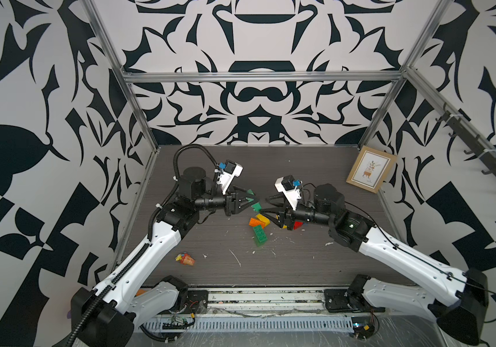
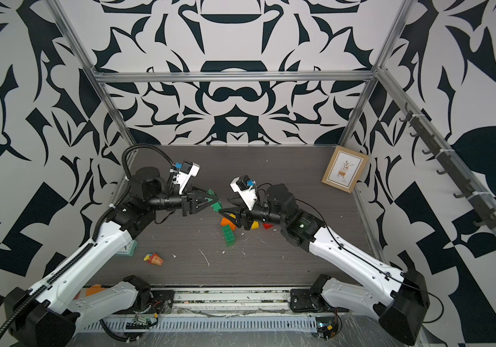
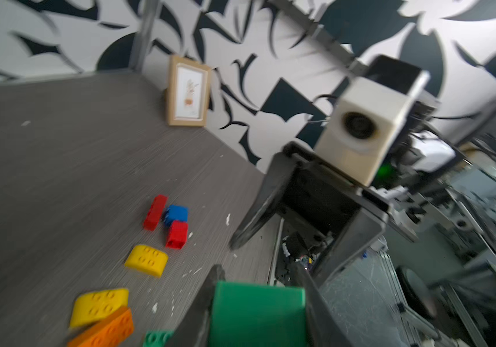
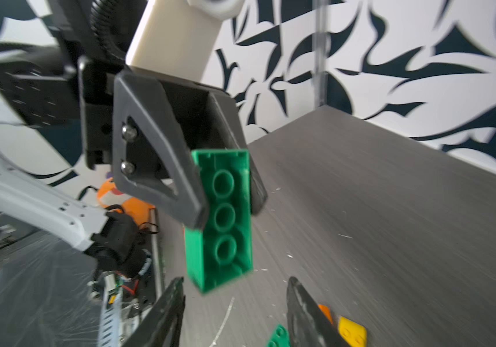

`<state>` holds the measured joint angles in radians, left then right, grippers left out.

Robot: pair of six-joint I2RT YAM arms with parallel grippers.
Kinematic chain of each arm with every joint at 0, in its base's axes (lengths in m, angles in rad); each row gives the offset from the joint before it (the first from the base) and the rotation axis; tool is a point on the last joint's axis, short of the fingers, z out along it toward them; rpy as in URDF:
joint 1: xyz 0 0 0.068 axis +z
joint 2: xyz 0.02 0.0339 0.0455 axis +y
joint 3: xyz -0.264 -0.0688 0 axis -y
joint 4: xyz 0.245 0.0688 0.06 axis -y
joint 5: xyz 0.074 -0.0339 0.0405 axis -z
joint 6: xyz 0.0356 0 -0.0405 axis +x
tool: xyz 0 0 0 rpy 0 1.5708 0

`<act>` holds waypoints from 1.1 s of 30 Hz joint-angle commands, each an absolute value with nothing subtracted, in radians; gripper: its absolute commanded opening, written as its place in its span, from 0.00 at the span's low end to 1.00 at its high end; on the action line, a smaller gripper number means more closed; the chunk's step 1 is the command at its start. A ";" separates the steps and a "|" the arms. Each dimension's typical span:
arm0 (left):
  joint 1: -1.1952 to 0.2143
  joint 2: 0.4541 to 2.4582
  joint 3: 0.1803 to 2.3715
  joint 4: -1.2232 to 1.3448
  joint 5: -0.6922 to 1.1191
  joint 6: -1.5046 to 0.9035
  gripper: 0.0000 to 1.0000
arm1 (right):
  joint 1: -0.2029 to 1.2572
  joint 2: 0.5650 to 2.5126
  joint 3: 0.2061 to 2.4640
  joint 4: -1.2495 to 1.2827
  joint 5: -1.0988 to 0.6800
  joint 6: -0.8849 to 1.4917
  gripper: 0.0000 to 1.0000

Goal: Assemble an ice cream with lego
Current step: Pick up the lego brick from the center of the board, then place the lego brick at the center of the board.

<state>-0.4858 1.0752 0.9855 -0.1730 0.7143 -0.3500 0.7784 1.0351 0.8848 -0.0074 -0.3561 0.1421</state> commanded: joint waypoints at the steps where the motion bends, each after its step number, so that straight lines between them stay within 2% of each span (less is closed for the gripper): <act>1: -0.486 1.077 1.012 -0.632 0.265 -0.417 0.16 | 0.775 0.992 0.935 -0.137 -0.132 0.067 0.61; 3: -0.486 1.091 0.953 -0.690 0.205 -0.469 0.17 | 0.774 1.016 0.981 -0.218 -0.129 0.059 0.60; 6: -0.486 1.095 0.814 -0.623 0.200 -0.577 0.31 | 0.775 1.068 1.051 -0.310 -0.145 0.088 0.60; 10: -0.486 1.112 0.668 -0.517 0.186 -0.651 0.30 | 0.794 1.151 1.148 -0.472 -0.101 0.148 0.57; 13: -0.486 1.121 0.610 -0.483 0.151 -0.655 0.31 | 0.849 1.187 1.176 -0.548 0.016 0.177 0.58; 15: -0.486 1.131 0.588 -0.469 0.135 -0.663 0.31 | 0.870 1.209 1.177 -0.562 0.023 0.185 0.59; 17: -0.486 1.145 0.577 -0.459 0.121 -0.662 0.40 | 0.893 1.225 1.173 -0.569 0.031 0.211 0.59; 19: -0.486 1.163 0.582 -0.466 0.102 -0.653 0.56 | 0.917 1.238 1.169 -0.566 0.039 0.228 0.60; 24: -0.486 1.176 0.586 -0.482 0.064 -0.643 0.72 | 0.963 1.292 1.181 -0.564 0.072 0.255 0.61; 27: -0.486 1.134 0.606 -0.515 0.035 -0.644 0.77 | 1.004 1.336 1.224 -0.580 0.103 0.283 0.61; 33: -0.480 0.877 0.753 -0.638 -0.116 -0.593 0.84 | 1.135 1.513 1.370 -0.621 0.144 0.376 0.61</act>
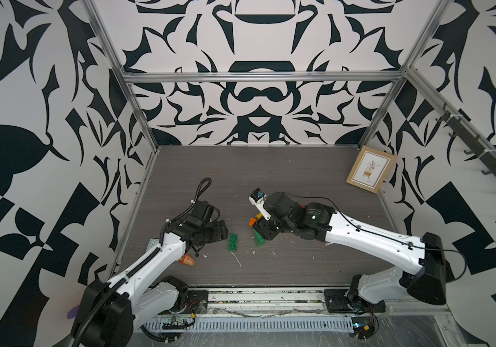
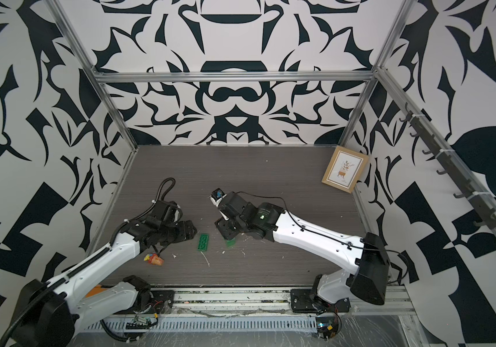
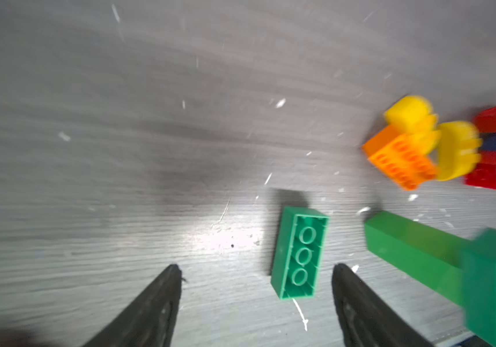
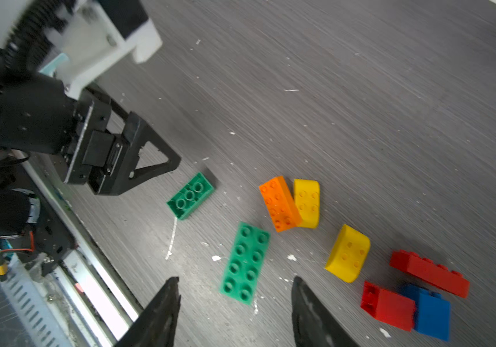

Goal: Assemble an ice cream with lego
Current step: Place the lego brick at the center of the board, then pick up the lego brick from the center of the board.

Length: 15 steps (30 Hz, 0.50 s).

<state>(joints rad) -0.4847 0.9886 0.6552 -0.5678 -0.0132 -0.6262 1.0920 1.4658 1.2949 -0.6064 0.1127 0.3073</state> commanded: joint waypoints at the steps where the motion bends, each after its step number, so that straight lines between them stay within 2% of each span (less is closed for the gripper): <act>1: -0.478 0.836 0.793 -0.662 -0.144 -0.571 0.86 | 1.145 1.543 1.388 -0.624 0.137 0.398 0.61; 3: -0.470 0.788 0.878 -0.706 -0.182 -0.521 0.91 | 1.161 1.595 1.415 -0.624 0.140 0.442 0.61; 10: -0.418 0.756 1.119 -0.817 -0.262 -0.373 0.99 | 1.240 1.819 1.592 -0.756 0.165 0.613 0.63; 15: -0.290 0.736 1.163 -0.810 -0.143 -0.318 0.99 | 1.259 1.896 1.576 -0.775 0.146 0.697 0.66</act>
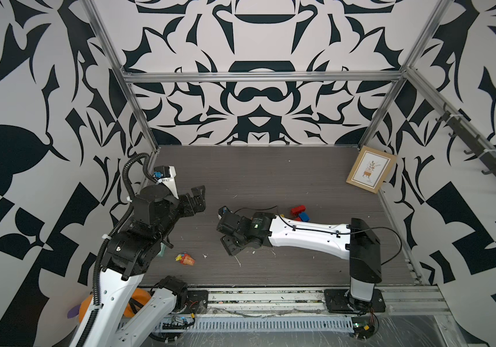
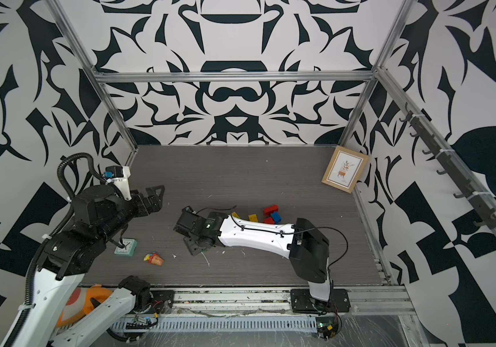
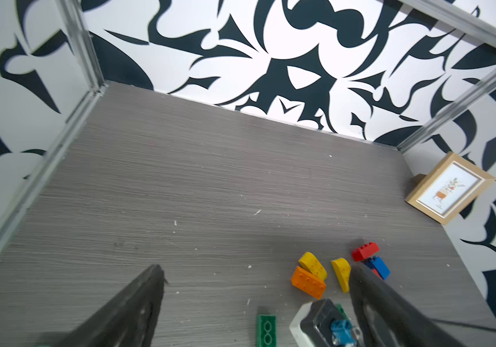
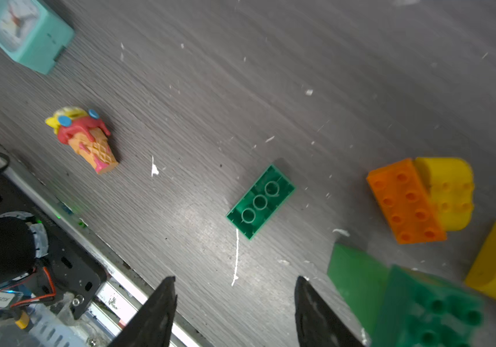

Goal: Assemble an ice cream with lego
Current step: Pick up the lego brick from the center of the board.

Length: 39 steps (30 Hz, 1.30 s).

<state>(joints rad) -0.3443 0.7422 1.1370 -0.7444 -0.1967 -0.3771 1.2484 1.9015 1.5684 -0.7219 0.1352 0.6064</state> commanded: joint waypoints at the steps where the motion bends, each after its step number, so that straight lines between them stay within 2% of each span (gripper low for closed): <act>1: -0.254 0.737 1.170 -0.814 -0.104 -0.312 0.99 | 1.260 1.907 1.567 -0.768 0.145 0.710 0.66; 8: -0.071 0.765 1.150 -0.815 0.134 -0.282 1.00 | 1.258 2.032 1.631 -0.763 0.103 0.700 0.70; 25: -0.046 0.805 1.140 -0.796 0.192 -0.261 1.00 | 1.191 2.167 1.708 -0.661 0.061 0.588 0.71; 30: -0.044 0.808 1.129 -0.789 0.186 -0.259 0.99 | 1.187 2.192 1.729 -0.676 0.069 0.574 0.65; 32: -0.043 0.810 1.123 -0.785 0.184 -0.260 0.99 | 1.186 2.192 1.729 -0.697 0.093 0.579 0.55; 34: -0.043 0.810 1.119 -0.781 0.186 -0.262 1.00 | 1.184 2.184 1.716 -0.703 0.109 0.586 0.50; 39: -0.041 0.812 1.114 -0.774 0.196 -0.270 0.99 | 1.184 2.166 1.672 -0.675 0.109 0.595 0.47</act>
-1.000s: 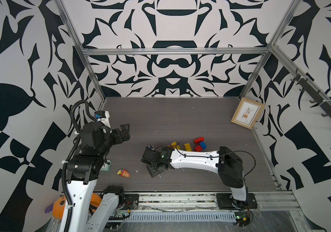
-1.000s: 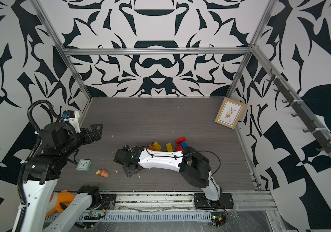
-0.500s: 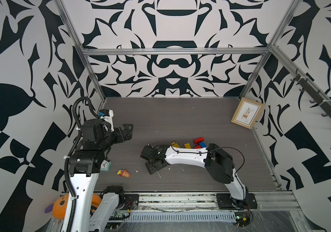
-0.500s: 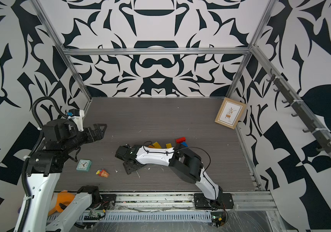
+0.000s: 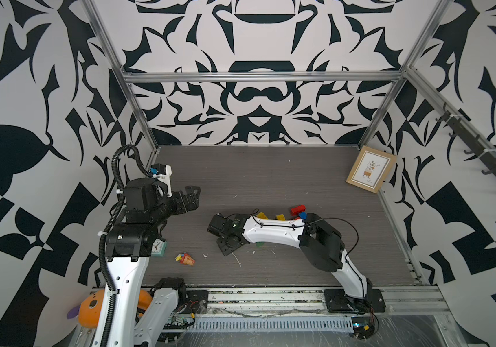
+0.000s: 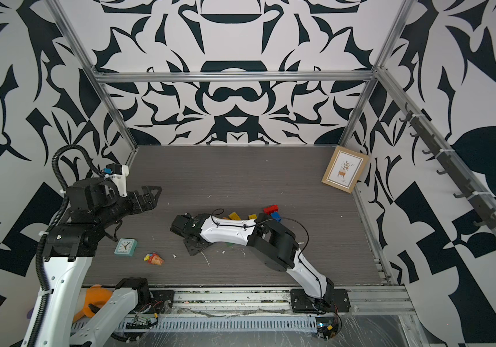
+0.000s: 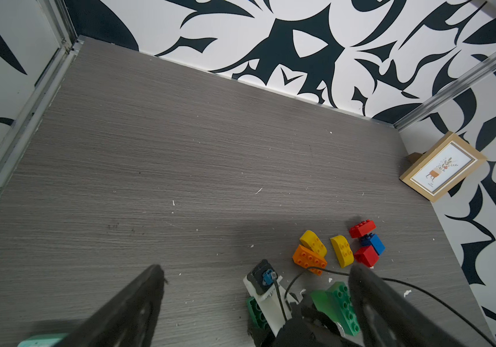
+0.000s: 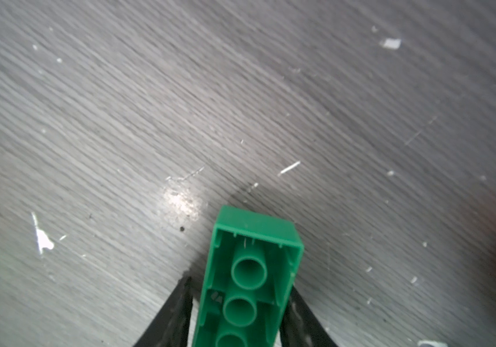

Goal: Assemble an ice cream with lego
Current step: Pick up the lego brick from the center of the board.

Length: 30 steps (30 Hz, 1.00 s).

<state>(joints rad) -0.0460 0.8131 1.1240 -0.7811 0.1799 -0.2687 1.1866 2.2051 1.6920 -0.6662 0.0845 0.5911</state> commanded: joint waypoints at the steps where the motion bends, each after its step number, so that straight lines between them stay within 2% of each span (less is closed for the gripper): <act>1: -0.041 0.813 1.113 -0.769 0.199 -0.274 0.99 | 1.184 2.165 1.667 -0.676 0.109 0.599 0.46; 8: -0.041 0.815 1.107 -0.754 0.218 -0.287 0.99 | 1.184 2.130 1.617 -0.660 0.115 0.614 0.37; 11: -0.041 0.820 1.100 -0.745 0.228 -0.297 0.99 | 1.185 2.111 1.611 -0.648 0.124 0.598 0.27; 15: -0.041 0.845 1.114 -0.745 0.262 -0.302 0.99 | 1.184 2.022 1.585 -0.576 0.109 0.525 0.19; 20: -0.038 0.878 1.162 -0.720 0.392 -0.318 0.99 | 1.179 1.699 1.381 -0.351 0.077 0.388 0.16; 22: -0.036 0.889 1.157 -0.650 0.550 -0.321 0.99 | 1.150 1.544 1.251 -0.225 0.007 0.353 0.16; 25: -0.039 0.900 1.101 -0.413 0.858 -0.403 0.99 | 1.046 1.325 1.077 -0.031 -0.185 0.328 0.15; 27: -0.059 0.908 1.062 -0.250 0.994 -0.481 0.99 | 0.981 1.216 0.992 0.051 -0.304 0.325 0.16; 30: -0.177 0.913 1.058 -0.199 0.964 -0.417 0.99 | 0.921 1.111 0.914 0.129 -0.435 0.302 0.15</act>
<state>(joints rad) -0.1062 0.9092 1.0714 -0.3645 0.8089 -0.4122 0.9398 1.1328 0.9745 -0.0219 -0.2382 0.3511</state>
